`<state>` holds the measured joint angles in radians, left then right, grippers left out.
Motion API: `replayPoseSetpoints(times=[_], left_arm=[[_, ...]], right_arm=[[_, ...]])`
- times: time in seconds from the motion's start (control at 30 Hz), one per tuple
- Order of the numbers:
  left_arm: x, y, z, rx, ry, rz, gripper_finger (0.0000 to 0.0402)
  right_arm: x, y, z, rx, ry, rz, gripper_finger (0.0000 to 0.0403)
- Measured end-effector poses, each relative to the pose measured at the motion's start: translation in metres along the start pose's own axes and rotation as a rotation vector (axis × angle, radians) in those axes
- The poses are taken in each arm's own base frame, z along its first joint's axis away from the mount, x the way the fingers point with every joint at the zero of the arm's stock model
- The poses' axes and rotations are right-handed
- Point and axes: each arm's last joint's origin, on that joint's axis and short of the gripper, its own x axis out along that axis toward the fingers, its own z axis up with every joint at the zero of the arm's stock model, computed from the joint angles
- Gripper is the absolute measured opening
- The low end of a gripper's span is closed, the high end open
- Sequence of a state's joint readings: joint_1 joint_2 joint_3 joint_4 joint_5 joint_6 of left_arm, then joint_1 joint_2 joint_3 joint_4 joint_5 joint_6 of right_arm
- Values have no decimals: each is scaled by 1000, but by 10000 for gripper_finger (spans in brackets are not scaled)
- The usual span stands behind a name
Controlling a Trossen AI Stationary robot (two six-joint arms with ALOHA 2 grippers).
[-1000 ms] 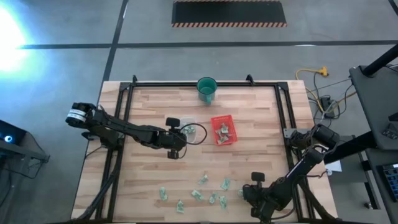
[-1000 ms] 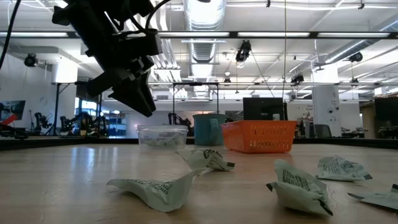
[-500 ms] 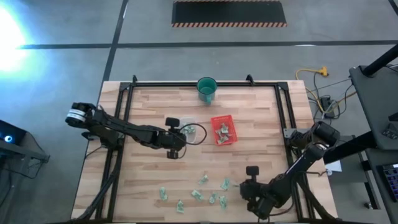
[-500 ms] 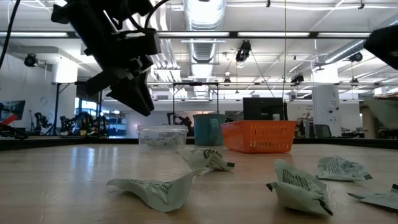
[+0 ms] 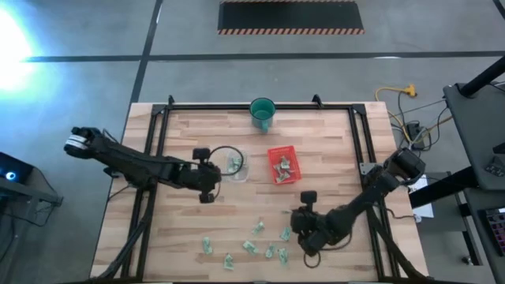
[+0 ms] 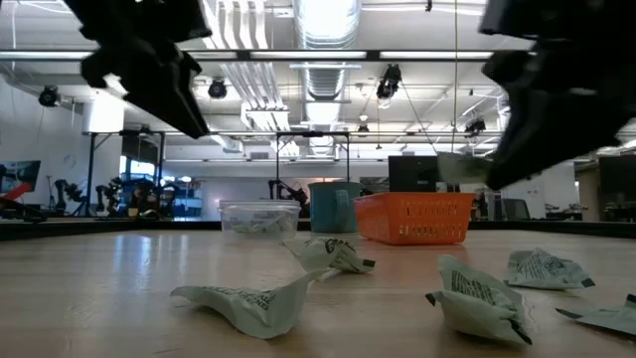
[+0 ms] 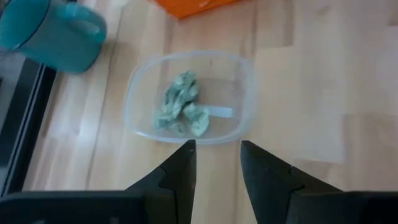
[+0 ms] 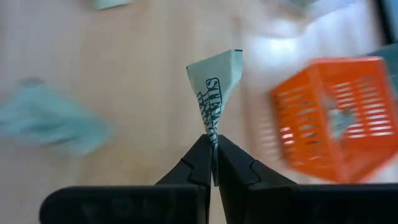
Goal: Pick and place items into bin
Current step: Put the stevia packet into the orange bin
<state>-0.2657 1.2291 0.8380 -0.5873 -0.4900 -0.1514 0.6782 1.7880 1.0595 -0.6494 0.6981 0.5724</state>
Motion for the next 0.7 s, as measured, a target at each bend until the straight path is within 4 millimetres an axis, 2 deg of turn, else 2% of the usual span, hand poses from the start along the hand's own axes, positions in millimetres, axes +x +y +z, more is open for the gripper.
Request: replayPoseSetpoints(times=[0.2,0.47,0.7], left_arm=[[-12,-7,-10,22,-60,-31,109],[-16,-7,-11,18,-83,-38,109],[-15,-8,-11,19,-83,-39,109]], right_arm=[[10,-33,15,-10,-15,-118,9],[21,-98,34,85,12,-247,9],[34,-143,28,190,70,-312,9]])
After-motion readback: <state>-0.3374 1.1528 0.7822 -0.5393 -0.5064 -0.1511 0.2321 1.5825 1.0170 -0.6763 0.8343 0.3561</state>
